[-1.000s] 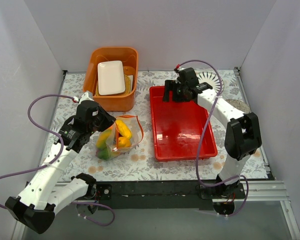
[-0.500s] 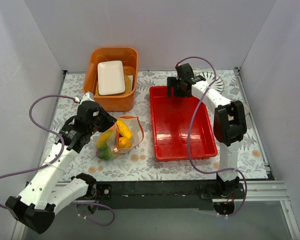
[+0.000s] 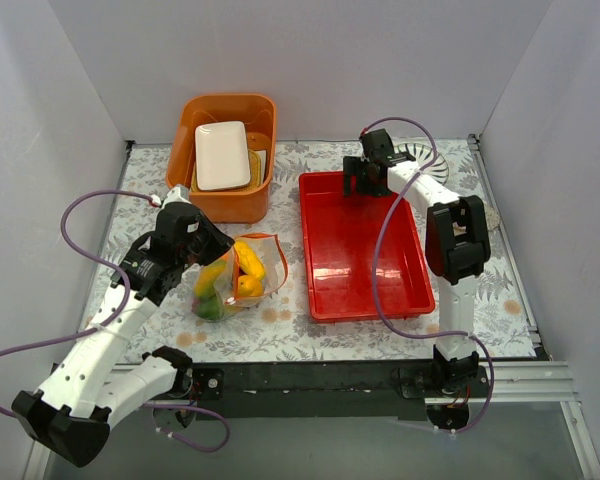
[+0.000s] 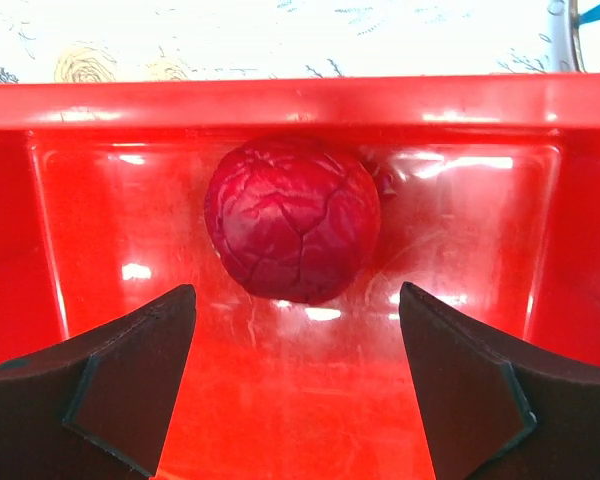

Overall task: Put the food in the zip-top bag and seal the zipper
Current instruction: Pick up the fake fruit from the bin.

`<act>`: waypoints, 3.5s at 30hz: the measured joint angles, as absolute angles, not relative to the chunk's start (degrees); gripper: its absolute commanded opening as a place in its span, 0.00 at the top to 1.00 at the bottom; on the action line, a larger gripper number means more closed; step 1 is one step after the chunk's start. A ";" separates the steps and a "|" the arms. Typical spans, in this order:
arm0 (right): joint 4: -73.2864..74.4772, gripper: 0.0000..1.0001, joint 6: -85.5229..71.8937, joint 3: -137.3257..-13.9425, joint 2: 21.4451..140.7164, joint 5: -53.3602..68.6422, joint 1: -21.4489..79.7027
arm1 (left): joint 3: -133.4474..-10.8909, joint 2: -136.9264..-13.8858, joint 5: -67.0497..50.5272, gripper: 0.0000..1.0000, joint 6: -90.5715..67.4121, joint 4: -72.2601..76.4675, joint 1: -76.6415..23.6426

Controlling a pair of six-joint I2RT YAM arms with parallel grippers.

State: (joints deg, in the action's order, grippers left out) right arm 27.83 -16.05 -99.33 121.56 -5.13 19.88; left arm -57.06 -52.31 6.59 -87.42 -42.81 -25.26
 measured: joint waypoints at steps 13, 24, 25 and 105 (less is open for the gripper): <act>23.35 0.37 -15.42 -99.33 124.25 -1.69 19.18 | -57.06 -52.73 5.91 0.99 -87.24 -42.83 -25.26; 19.79 0.56 -14.81 -95.57 122.67 0.45 19.09 | -57.04 -52.82 5.13 1.00 -86.83 -42.81 -25.26; 19.05 0.57 -14.85 -94.37 122.13 1.04 19.09 | -57.04 -52.82 5.10 1.00 -86.83 -42.78 -25.26; 18.00 0.62 -16.36 -61.76 96.20 7.90 22.90 | -54.72 -53.39 1.45 0.99 -88.68 -38.92 -25.26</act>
